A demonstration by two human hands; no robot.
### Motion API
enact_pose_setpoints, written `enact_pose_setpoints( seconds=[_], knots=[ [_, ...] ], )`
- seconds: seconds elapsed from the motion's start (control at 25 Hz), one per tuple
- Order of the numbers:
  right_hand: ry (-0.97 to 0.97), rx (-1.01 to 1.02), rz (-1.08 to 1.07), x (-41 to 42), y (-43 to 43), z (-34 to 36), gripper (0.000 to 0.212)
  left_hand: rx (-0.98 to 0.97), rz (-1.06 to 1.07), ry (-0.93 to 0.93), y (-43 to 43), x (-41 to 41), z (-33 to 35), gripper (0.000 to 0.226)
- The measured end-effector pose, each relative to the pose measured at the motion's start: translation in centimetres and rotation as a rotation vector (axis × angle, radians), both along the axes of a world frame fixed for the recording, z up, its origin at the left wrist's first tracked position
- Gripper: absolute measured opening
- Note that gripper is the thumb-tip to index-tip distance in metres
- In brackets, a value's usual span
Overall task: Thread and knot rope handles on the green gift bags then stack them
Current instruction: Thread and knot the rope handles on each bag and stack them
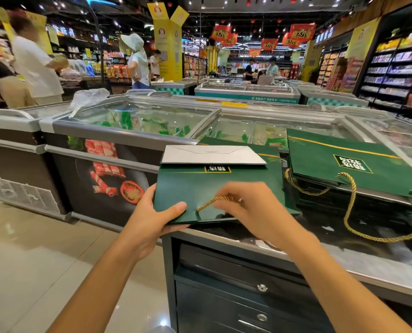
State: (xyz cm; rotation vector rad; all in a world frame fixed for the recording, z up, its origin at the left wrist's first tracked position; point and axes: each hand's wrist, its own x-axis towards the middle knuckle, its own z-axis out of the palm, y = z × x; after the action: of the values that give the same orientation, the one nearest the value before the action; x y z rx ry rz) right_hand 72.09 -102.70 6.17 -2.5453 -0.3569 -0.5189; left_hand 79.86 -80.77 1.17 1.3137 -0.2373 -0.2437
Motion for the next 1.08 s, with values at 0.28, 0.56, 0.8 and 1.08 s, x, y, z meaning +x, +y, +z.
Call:
enact_pose_setpoints(
  seconds=[0.28, 0.56, 0.8, 1.08],
  knots=[
    [0.208, -0.134, 0.053, 2.7, 0.3, 7.0, 0.012, -0.044, -0.003, -0.009, -0.3, -0.4, -0.1, 0.046],
    [0.076, -0.073, 0.014, 3.1, -0.2, 10.5, 0.011, -0.015, -0.016, -0.044, 0.2, -0.4, 0.7, 0.047],
    [-0.044, 0.053, -0.003, 2.9, -1.4, 12.7, 0.011, 0.011, -0.018, -0.059, 0.3, -0.4, 0.8, 0.051],
    [-0.053, 0.182, -0.062, 3.0, -2.1, 10.1, 0.013, 0.0, -0.006, -0.055, 0.3, -0.8, 0.9, 0.048]
  ],
)
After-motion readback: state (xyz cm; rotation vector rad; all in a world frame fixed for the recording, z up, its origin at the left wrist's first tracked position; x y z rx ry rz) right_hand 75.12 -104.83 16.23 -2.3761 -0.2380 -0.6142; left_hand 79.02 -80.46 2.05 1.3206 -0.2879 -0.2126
